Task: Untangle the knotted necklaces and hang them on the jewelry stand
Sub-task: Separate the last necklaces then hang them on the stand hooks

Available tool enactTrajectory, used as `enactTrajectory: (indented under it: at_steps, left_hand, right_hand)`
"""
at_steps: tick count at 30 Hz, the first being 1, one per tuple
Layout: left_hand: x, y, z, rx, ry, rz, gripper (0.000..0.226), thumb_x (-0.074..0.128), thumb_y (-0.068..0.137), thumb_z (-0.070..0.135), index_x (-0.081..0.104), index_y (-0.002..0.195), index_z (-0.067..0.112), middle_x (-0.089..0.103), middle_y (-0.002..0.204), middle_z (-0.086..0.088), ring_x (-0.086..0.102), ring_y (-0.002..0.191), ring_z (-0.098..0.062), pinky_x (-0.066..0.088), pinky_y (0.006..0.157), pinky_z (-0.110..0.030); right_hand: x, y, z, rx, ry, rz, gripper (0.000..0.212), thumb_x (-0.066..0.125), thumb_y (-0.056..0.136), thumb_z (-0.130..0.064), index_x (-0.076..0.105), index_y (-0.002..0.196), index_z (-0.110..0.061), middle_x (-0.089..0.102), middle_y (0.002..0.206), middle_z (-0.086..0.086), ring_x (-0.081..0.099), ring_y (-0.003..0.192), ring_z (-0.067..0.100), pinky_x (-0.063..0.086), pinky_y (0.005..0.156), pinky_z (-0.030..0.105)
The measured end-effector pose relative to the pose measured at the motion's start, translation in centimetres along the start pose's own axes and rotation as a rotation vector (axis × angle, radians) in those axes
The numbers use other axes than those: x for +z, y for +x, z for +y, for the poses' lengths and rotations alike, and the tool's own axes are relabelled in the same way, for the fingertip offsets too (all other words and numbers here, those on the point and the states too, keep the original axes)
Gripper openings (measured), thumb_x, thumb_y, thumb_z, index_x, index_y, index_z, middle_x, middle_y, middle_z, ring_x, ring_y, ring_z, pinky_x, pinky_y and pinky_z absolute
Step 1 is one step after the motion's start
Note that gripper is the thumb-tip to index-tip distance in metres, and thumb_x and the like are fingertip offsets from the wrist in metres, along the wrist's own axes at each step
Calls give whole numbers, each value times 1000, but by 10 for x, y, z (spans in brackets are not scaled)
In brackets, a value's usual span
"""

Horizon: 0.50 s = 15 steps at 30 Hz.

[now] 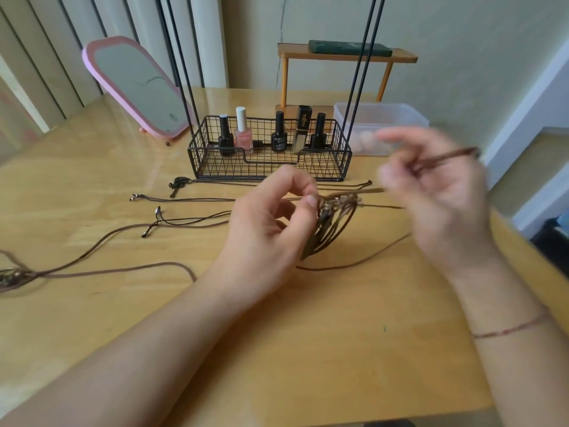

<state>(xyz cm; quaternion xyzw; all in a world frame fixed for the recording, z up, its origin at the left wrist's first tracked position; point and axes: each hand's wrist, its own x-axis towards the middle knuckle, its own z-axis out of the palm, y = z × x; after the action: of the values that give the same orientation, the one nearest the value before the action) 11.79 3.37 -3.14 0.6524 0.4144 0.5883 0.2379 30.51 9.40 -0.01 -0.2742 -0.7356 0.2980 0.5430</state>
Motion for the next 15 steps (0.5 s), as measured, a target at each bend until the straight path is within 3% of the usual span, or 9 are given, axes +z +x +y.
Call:
enactTrajectory:
  at_steps: [2,5,11,15]
  left_hand:
    - [0,0,-1,57,56,-42,6,50,96,11,53,90,12,54,79,-5,52,60,-29,45,49,-48]
    - [-2,0,-4,76,108,-60,9,53,94,10,55,90,17,54,81,9,57,64,-23,49,51,-42]
    - [-5,4,-5,236,294,-63,9,57,86,3,62,88,9,57,85,7,57,71,-9,45,60,-17]
    - [-7,3,-5,277,308,-100,8,57,85,4,64,85,8,59,86,0,59,73,-14,49,57,-24]
  right_hand:
    - [4,-2,3,-42,-337,-195,25,61,85,-35,72,105,-23,56,83,0,54,76,12,41,68,23]
    - [1,-4,2,-24,-335,-303,20,60,87,-36,74,88,-22,61,86,-3,61,83,14,45,75,21]
    - [-8,-1,3,73,-248,-336,18,55,86,-36,70,80,-27,68,83,-10,64,88,15,47,78,25]
    - [-7,-3,3,4,-451,-328,6,64,84,-29,68,81,-33,59,76,-14,58,83,10,44,77,22]
